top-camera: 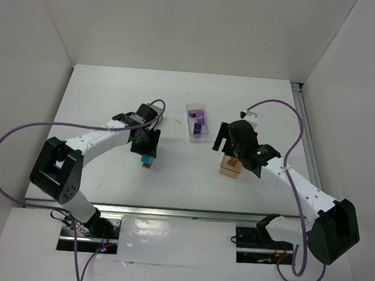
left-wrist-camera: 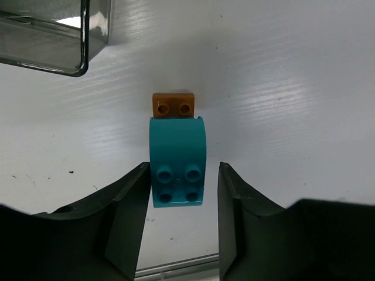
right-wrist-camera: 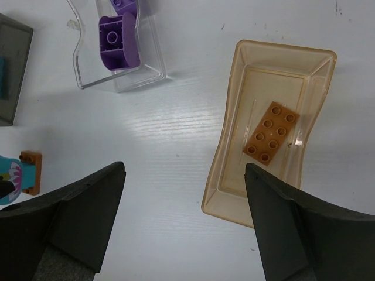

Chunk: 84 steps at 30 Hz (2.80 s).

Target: Sort the legos into containers by color

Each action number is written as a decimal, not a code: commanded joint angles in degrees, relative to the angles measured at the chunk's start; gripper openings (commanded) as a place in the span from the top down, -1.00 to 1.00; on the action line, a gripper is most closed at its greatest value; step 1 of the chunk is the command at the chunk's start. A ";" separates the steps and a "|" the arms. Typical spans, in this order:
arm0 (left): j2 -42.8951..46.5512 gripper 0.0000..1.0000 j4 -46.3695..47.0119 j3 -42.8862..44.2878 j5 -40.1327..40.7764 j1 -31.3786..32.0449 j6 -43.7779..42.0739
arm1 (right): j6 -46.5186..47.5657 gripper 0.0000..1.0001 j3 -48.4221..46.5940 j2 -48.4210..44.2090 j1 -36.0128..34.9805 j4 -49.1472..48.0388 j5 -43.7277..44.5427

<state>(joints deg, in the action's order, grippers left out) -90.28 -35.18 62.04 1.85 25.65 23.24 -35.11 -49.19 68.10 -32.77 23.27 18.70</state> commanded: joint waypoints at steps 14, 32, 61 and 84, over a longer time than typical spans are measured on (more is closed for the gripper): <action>5.44 1.00 2.38 5.81 -23.86 -2.17 -1.36 | 8.56 -0.78 -2.40 -1.65 1.83 -9.00 -22.52; 11.71 1.00 57.66 -5.44 -78.84 -12.20 20.08 | 0.49 -0.85 -1.52 -1.30 5.26 -37.93 -68.09; 11.79 1.00 67.17 -8.87 -79.89 -17.20 27.20 | -2.34 0.98 3.75 -3.23 10.27 -38.93 -65.20; -9.47 1.00 2.13 18.02 2.89 -14.05 3.74 | 5.93 0.98 0.41 -6.40 12.38 -15.18 -42.96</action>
<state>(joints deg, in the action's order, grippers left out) -96.92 -28.21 76.95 -6.52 10.87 28.23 -30.35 -46.54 63.24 -20.69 6.70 -26.11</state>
